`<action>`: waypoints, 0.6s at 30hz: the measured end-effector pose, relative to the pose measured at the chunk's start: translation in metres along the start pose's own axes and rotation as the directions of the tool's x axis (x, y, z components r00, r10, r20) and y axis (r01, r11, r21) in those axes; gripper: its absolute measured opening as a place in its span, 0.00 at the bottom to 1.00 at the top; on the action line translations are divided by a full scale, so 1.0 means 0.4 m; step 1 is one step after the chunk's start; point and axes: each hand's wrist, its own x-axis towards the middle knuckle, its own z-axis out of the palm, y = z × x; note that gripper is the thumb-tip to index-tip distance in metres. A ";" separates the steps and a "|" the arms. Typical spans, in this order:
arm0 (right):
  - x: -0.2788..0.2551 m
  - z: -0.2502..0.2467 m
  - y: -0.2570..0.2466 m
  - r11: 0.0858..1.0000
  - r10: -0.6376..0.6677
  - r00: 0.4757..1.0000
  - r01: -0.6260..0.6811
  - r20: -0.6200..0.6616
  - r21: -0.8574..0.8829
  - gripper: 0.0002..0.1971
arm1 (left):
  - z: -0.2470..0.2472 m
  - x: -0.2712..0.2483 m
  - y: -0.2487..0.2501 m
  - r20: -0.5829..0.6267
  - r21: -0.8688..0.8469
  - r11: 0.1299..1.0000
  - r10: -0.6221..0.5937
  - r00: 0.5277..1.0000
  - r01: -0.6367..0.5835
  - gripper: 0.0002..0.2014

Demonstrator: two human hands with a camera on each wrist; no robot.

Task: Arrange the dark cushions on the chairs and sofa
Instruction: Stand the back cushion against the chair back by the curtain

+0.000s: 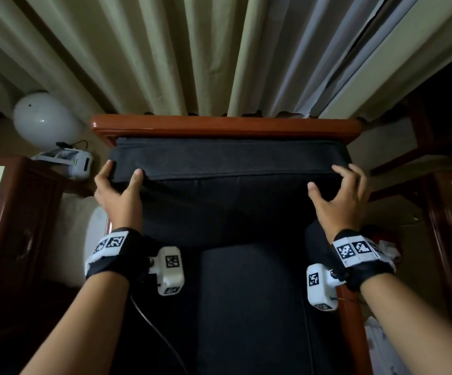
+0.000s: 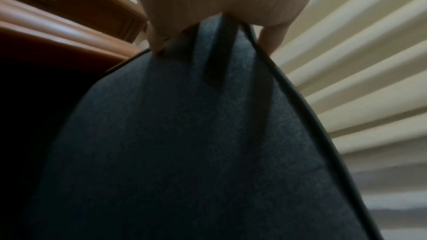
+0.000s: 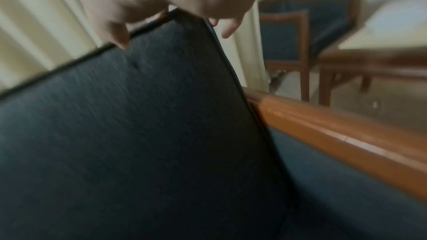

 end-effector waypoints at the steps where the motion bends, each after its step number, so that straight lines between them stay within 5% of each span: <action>1: 0.004 -0.003 -0.002 0.992 0.057 0.998 -0.057 0.000 0.108 0.26 | -0.008 -0.008 -0.012 -0.015 -0.057 0.998 -0.022 1.000 0.021 0.36; 4: 0.047 -0.011 -0.019 0.885 0.314 0.949 -0.303 0.027 0.353 0.36 | -0.044 0.001 -0.047 0.046 -0.339 0.891 -0.304 0.952 0.301 0.45; 8: 0.121 0.018 -0.016 0.735 0.595 0.794 -0.600 0.124 0.318 0.56 | -0.060 0.010 -0.032 0.215 -0.314 0.789 -0.482 0.849 0.528 0.27; 14: 0.146 0.094 0.122 0.599 0.727 0.666 -0.735 0.169 0.317 0.57 | -0.045 -0.001 0.007 0.229 -0.310 0.814 -0.437 0.870 0.491 0.22; 18: 0.104 0.097 0.284 0.533 0.777 0.612 -0.764 0.148 0.364 0.52 | -0.009 -0.006 0.044 0.370 -0.343 0.809 -0.352 0.860 0.478 0.19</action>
